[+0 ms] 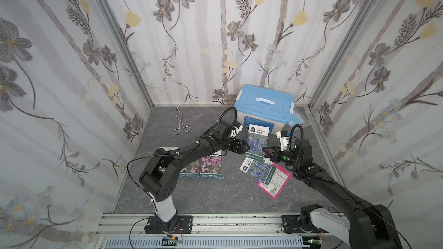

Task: Arrange the seed packets in a row
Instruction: Pick up the seed packet from the center of the board.

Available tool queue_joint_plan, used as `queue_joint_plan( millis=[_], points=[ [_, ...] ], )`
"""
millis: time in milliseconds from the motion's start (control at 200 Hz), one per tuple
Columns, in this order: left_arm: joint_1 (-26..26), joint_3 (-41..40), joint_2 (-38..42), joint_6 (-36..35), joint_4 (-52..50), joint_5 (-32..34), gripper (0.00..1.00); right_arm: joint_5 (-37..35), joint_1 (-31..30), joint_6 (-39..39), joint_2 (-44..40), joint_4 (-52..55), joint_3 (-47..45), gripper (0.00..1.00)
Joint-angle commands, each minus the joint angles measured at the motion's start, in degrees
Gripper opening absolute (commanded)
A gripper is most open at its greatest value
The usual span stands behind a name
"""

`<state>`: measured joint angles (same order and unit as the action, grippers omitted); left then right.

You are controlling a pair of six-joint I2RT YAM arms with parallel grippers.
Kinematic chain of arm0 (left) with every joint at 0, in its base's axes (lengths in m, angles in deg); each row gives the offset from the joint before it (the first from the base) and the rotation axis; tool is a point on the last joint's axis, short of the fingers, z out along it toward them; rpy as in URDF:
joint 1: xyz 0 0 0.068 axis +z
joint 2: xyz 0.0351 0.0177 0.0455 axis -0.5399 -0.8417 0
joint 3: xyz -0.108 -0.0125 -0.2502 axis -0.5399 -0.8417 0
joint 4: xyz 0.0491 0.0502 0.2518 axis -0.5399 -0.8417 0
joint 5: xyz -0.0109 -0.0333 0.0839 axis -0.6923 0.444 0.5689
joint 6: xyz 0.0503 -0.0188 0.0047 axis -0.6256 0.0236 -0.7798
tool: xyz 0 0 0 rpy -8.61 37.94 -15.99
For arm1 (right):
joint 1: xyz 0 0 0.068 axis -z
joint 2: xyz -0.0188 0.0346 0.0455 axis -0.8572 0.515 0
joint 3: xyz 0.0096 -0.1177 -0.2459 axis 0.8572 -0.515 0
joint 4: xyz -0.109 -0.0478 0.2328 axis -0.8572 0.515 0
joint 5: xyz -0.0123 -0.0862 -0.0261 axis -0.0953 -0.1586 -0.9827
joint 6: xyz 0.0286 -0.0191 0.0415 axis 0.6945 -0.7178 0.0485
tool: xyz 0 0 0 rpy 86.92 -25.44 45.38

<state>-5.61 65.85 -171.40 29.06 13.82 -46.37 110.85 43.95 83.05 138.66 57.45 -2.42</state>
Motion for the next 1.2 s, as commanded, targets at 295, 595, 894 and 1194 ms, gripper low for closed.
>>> queue_joint_plan(
  millis=[295,595,894,1194],
  points=[
    [-0.4,-2.2,0.9,4.6,13.8,-9.0,0.84,9.3,-0.2,0.6,-4.3,0.5,-0.7,0.00],
    [-0.8,-3.6,2.5,6.0,15.5,-9.0,0.69,8.8,-0.1,2.2,-4.2,-0.6,0.1,0.00],
    [-0.8,-6.0,6.8,5.7,14.8,-7.8,0.59,5.9,0.1,2.3,-2.7,-0.8,0.4,0.00],
    [-1.3,-7.2,9.2,5.0,13.5,-7.7,0.44,3.4,0.1,2.8,-1.2,-1.4,1.6,0.00]
  ],
)
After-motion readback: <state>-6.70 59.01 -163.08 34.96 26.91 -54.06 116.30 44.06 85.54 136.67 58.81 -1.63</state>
